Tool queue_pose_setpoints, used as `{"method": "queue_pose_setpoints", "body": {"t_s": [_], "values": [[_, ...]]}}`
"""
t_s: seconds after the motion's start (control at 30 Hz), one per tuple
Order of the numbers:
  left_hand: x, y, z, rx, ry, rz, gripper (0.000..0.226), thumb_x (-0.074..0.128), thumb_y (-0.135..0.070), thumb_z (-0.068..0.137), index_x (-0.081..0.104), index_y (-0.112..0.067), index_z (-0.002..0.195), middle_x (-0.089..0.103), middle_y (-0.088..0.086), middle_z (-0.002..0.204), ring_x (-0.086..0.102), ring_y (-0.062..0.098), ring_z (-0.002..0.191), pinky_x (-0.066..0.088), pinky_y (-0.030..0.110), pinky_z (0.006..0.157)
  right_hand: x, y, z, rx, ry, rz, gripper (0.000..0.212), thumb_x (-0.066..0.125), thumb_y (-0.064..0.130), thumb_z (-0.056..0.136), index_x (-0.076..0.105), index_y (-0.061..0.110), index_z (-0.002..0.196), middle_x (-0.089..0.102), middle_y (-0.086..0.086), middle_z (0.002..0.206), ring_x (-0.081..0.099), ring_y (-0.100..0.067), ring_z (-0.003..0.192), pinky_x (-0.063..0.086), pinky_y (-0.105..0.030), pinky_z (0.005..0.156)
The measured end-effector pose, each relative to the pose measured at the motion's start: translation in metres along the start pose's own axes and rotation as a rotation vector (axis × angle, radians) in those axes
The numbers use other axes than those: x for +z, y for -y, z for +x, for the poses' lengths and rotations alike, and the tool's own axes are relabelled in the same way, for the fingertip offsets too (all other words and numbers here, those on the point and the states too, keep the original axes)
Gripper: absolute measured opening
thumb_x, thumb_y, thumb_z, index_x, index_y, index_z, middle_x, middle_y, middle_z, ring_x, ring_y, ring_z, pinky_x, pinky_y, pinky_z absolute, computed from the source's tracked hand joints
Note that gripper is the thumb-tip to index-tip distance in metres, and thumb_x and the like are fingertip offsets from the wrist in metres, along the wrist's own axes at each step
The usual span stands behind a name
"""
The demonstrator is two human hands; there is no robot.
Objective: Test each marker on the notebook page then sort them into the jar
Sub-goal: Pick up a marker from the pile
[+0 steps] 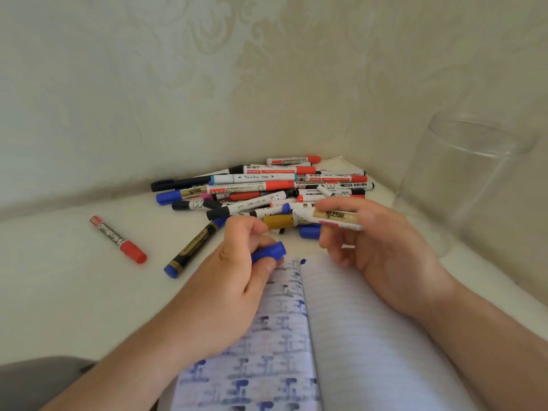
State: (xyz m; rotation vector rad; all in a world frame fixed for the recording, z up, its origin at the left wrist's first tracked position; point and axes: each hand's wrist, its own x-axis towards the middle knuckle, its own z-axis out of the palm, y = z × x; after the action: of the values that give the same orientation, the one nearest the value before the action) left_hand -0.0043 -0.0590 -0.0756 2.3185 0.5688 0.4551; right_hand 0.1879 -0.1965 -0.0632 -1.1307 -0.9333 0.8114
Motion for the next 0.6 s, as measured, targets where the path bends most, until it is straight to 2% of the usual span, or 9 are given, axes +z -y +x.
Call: {"method": "queue_pose_setpoints", "body": {"t_s": [0.07,0.2,0.37,0.5,0.6], "values": [[0.0001,0.0021,0.0005,-0.003,-0.040,-0.014,0.040,0.048,-0.032,0.104,0.017,-0.057,0.112,0.055,-0.035,0.121,0.047,-0.019,0.117,0.035,0.002,0.091,-0.0040,0.0005,0.0012,0.032,0.015,0.122,0.044,0.071,0.039,0.074,0.080,0.014,0.110,0.065,-0.013,0.079,0.057,-0.020,0.070,0.046,-0.028,0.063],[-0.0018,0.0033,0.0005,-0.011,-0.092,-0.029,0.041,0.054,-0.029,0.102,0.024,-0.056,0.108,0.062,-0.029,0.123,0.050,-0.017,0.117,0.037,0.006,0.092,-0.0027,-0.0012,0.0021,0.085,0.026,0.072,0.037,0.056,0.027,0.069,0.077,0.013,0.095,0.057,-0.016,0.064,0.050,-0.021,0.057,0.038,-0.028,0.050],[-0.0020,0.0018,-0.0007,0.008,-0.096,-0.022,0.040,0.058,-0.027,0.101,0.029,-0.055,0.106,0.061,-0.034,0.116,0.050,-0.022,0.113,0.036,-0.003,0.086,-0.0006,-0.0018,0.0014,0.095,0.066,0.024,0.028,0.060,0.031,0.067,0.069,0.016,0.089,0.058,-0.021,0.065,0.045,-0.027,0.058,0.036,-0.031,0.049],[-0.0018,0.0002,-0.0011,0.022,-0.072,0.015,0.040,0.062,-0.026,0.101,0.036,-0.056,0.108,0.055,-0.038,0.111,0.047,-0.025,0.113,0.036,-0.003,0.087,0.0018,-0.0016,-0.0002,0.106,0.059,-0.088,0.021,0.064,0.026,0.072,0.072,0.015,0.088,0.062,-0.021,0.070,0.046,-0.028,0.062,0.033,-0.036,0.054],[-0.0029,0.0005,-0.0009,0.041,-0.101,0.041,0.035,0.063,-0.028,0.100,0.047,-0.053,0.119,0.058,-0.035,0.118,0.051,-0.016,0.115,0.042,0.007,0.090,0.0004,-0.0011,-0.0002,0.101,-0.053,-0.167,0.019,0.062,0.019,0.081,0.080,0.017,0.089,0.063,-0.015,0.070,0.047,-0.023,0.062,0.033,-0.030,0.053]]}}
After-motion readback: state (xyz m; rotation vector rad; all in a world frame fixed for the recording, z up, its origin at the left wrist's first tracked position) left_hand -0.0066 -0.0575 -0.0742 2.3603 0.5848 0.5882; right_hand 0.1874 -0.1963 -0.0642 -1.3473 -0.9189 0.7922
